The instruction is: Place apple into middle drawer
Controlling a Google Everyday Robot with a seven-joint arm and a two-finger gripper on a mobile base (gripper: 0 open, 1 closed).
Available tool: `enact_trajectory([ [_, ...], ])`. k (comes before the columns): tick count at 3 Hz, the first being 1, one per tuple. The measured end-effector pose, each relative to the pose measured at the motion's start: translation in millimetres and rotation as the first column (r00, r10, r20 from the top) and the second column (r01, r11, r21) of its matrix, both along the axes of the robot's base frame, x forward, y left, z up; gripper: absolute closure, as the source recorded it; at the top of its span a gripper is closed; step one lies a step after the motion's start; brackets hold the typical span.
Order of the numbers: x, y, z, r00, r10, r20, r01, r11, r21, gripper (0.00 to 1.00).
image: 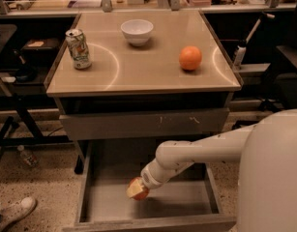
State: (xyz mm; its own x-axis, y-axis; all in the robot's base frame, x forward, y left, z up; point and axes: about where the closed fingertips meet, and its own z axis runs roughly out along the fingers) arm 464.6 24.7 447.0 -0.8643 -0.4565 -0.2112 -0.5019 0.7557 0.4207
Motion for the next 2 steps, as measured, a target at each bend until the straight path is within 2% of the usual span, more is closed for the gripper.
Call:
enact_trajectory([
  [2,-17,-5,-38,0.998,-0.017,-0.062,0.016,1.0,-0.003,1.0],
])
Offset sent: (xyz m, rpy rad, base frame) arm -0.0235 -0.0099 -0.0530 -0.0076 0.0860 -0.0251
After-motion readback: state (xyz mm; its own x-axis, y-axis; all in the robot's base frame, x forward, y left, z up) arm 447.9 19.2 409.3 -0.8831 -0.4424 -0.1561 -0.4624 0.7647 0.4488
